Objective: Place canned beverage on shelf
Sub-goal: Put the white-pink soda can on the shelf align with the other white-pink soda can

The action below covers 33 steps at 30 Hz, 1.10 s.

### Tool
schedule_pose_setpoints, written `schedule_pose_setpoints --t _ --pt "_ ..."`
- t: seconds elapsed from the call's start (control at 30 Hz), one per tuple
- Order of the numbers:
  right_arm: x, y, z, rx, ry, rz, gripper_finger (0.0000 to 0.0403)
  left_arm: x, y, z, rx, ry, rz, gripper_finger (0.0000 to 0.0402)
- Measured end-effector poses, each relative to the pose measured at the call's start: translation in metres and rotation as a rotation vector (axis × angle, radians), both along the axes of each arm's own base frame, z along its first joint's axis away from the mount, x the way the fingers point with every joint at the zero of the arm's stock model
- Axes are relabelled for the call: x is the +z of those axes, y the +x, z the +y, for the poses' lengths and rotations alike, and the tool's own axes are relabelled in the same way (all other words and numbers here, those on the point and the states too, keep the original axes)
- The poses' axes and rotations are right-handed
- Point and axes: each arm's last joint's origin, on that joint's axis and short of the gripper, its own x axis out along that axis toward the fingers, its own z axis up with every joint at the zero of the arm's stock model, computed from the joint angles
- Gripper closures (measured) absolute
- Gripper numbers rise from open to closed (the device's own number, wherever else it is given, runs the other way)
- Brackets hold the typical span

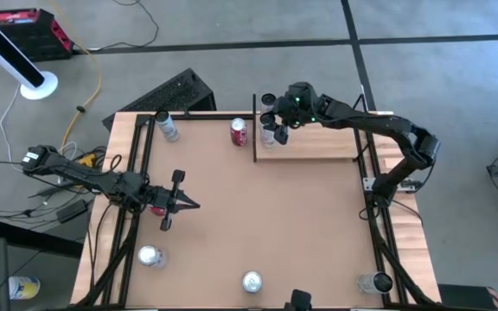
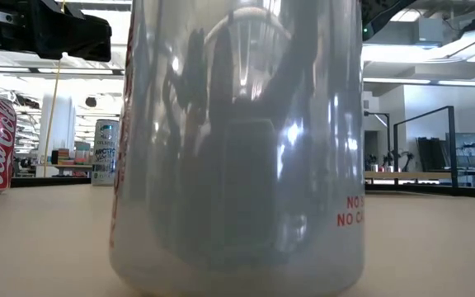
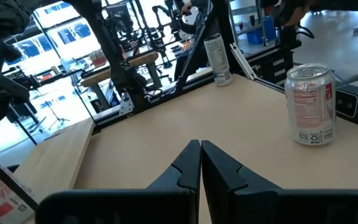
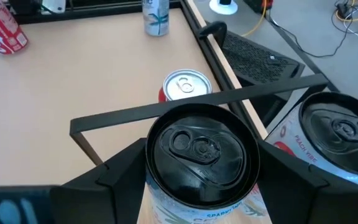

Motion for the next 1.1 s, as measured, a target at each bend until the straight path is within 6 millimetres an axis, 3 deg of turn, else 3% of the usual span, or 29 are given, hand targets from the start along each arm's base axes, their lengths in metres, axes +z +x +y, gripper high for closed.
schedule_pose_setpoints --t 0.47,0.77,1.1 --pt "-0.0059 0.0011 -0.0040 -0.025 0.034 0.009 0.0124 -0.0001 0.0000 0.0000 -0.002 0.000 0.001 0.0402" --pt "-0.0080 -0.0004 -0.0030 -0.051 0.081 0.023 0.0046 -0.0001 0.0000 0.0000 -0.002 0.000 0.001 0.0402" --pt "-0.0052 -0.0006 -0.0012 -0.041 0.066 0.017 0.0054 -0.0001 0.0000 0.0000 -0.001 0.000 0.001 0.0402"
